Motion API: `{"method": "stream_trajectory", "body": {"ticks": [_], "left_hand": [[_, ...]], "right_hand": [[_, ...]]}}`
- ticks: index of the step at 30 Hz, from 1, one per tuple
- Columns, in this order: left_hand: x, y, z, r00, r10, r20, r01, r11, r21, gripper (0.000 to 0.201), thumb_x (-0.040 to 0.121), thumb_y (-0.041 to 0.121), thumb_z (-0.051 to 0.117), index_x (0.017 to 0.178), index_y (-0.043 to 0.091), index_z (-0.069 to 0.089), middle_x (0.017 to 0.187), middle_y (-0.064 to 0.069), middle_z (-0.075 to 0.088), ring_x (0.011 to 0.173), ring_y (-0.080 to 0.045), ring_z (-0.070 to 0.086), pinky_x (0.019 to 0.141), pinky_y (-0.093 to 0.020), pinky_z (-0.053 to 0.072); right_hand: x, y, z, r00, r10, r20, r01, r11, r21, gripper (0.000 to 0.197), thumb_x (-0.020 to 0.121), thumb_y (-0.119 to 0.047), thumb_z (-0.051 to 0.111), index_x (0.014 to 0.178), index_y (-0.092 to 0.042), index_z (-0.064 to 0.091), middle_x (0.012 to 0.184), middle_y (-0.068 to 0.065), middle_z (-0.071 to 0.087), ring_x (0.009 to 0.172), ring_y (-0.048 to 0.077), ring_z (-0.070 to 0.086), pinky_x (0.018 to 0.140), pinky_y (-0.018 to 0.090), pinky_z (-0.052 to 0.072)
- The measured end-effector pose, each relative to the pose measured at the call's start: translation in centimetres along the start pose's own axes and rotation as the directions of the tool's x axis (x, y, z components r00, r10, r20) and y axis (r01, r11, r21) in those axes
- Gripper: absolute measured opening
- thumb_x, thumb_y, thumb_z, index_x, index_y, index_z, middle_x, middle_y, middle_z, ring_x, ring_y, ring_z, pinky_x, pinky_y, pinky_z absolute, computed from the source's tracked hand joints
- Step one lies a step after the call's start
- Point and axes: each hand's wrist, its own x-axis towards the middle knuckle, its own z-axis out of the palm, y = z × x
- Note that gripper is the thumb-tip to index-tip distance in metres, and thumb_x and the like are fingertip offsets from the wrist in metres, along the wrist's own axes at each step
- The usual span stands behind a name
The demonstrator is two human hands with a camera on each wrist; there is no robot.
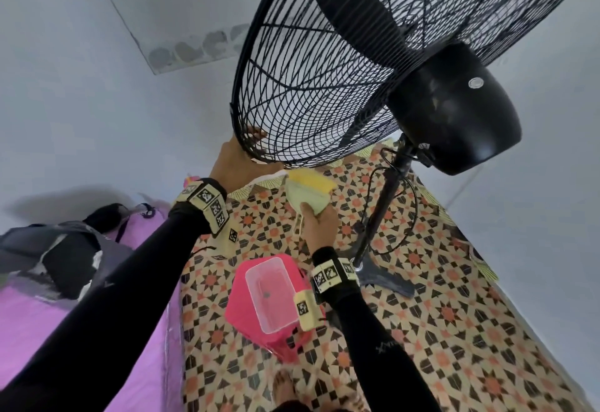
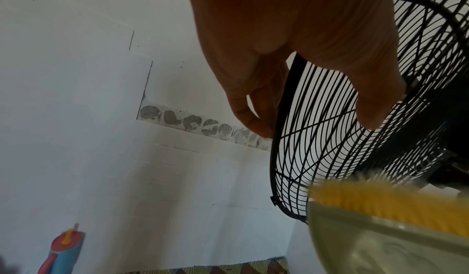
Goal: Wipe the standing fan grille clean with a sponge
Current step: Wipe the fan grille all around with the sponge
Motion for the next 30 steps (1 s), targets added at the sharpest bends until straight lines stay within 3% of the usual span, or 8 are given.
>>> {"method": "stream_trajectory", "body": {"ticks": [6, 8, 10, 12, 18, 21, 25, 30], "left_hand": [[-0.7, -0.4, 0.8, 1.0, -0.001, -0.018, 0.0, 0.997, -0.077, 0.088, 0.066, 0.054, 0.094, 0.138, 0.021, 0.057, 0.125, 0.008, 0.073, 0.11, -0.003, 0.07, 0.098, -0.023, 0.055], [-0.5, -0.4, 0.7, 1.0, -0.006, -0.011, 0.005, 0.996, -0.084, 0.095, 0.061, 0.064, 0.092, 0.139, 0.023, 0.057, 0.126, 0.008, 0.073, 0.11, -0.002, 0.07, 0.1, -0.027, 0.055], [-0.5, -0.3, 0.7, 1.0, -0.005, -0.005, 0.004, 0.997, -0.083, 0.096, 0.061, 0.065, 0.091, 0.14, 0.023, 0.055, 0.127, 0.009, 0.072, 0.109, 0.0, 0.07, 0.099, -0.026, 0.056], [-0.6, -0.4, 0.6, 1.0, -0.011, -0.002, 0.011, 0.996, -0.088, 0.093, 0.063, 0.061, 0.092, 0.14, 0.022, 0.056, 0.127, 0.007, 0.072, 0.109, -0.002, 0.07, 0.098, -0.025, 0.055], [-1.2, -0.1, 1.5, 1.0, -0.013, -0.028, 0.008, 0.987, -0.161, 0.082, 0.072, 0.042, 0.095, 0.139, 0.021, 0.051, 0.125, 0.015, 0.067, 0.107, 0.008, 0.064, 0.091, -0.021, 0.055], [-2.1, -0.1, 3.0, 0.995, -0.037, -0.093, 0.007, 0.952, -0.305, 0.096, 0.073, 0.033, 0.095, 0.15, 0.018, 0.04, 0.135, 0.016, 0.057, 0.117, 0.017, 0.053, 0.096, -0.007, 0.046], [-2.0, 0.3, 5.4, 0.979, -0.188, -0.072, 0.123, 0.841, -0.526, 0.107, 0.065, 0.036, 0.101, 0.152, 0.029, 0.039, 0.144, 0.015, 0.059, 0.132, -0.005, 0.057, 0.093, -0.045, 0.062], [-1.0, -0.7, 6.6, 0.971, -0.208, -0.114, 0.112, 0.825, -0.554, 0.085, 0.063, 0.04, 0.102, 0.136, 0.027, 0.059, 0.13, 0.01, 0.071, 0.124, -0.012, 0.066, 0.093, -0.06, 0.059]], "right_hand": [[2.6, -1.1, -0.7, 0.988, -0.117, -0.101, 0.109, 0.991, -0.075, 0.011, 0.093, -0.011, 0.061, 0.097, 0.0, 0.064, 0.078, 0.01, 0.069, 0.063, 0.02, 0.068, 0.047, 0.019, 0.049], [2.5, -0.4, -0.1, 0.978, -0.141, -0.157, 0.131, 0.989, -0.072, 0.018, 0.093, -0.016, 0.061, 0.103, -0.001, 0.065, 0.076, 0.004, 0.068, 0.062, 0.015, 0.066, 0.052, 0.021, 0.053], [2.2, -0.5, 1.1, 0.992, -0.123, -0.005, 0.122, 0.986, -0.118, 0.019, 0.094, -0.024, 0.057, 0.099, -0.006, 0.062, 0.072, 0.011, 0.069, 0.057, 0.02, 0.067, 0.057, 0.035, 0.059], [2.3, -0.8, 2.1, 0.986, -0.038, 0.163, 0.061, 0.988, -0.138, 0.015, 0.096, -0.02, 0.058, 0.082, -0.021, 0.052, 0.076, 0.015, 0.069, 0.051, 0.014, 0.064, 0.048, 0.027, 0.053], [1.7, -0.8, 0.0, 0.972, 0.013, -0.233, -0.009, 1.0, 0.02, 0.013, 0.098, -0.016, 0.057, 0.088, -0.017, 0.049, 0.075, 0.001, 0.062, 0.057, 0.013, 0.061, 0.045, 0.019, 0.045], [3.2, 0.7, -1.5, 0.963, 0.189, -0.191, -0.184, 0.982, 0.043, 0.011, 0.098, -0.015, 0.056, 0.095, -0.006, 0.052, 0.082, 0.008, 0.066, 0.063, 0.02, 0.063, 0.045, 0.017, 0.043], [6.4, 3.1, -1.7, 0.923, 0.384, 0.037, -0.385, 0.914, 0.13, 0.022, 0.09, -0.011, 0.065, 0.111, -0.01, 0.059, 0.099, 0.019, 0.074, 0.079, 0.033, 0.076, 0.058, 0.035, 0.062], [14.7, 8.7, 1.0, 0.851, 0.514, 0.108, -0.522, 0.802, 0.292, 0.053, 0.077, -0.021, 0.079, 0.12, -0.016, 0.051, 0.121, 0.022, 0.066, 0.096, 0.04, 0.072, 0.078, 0.056, 0.06]]}}
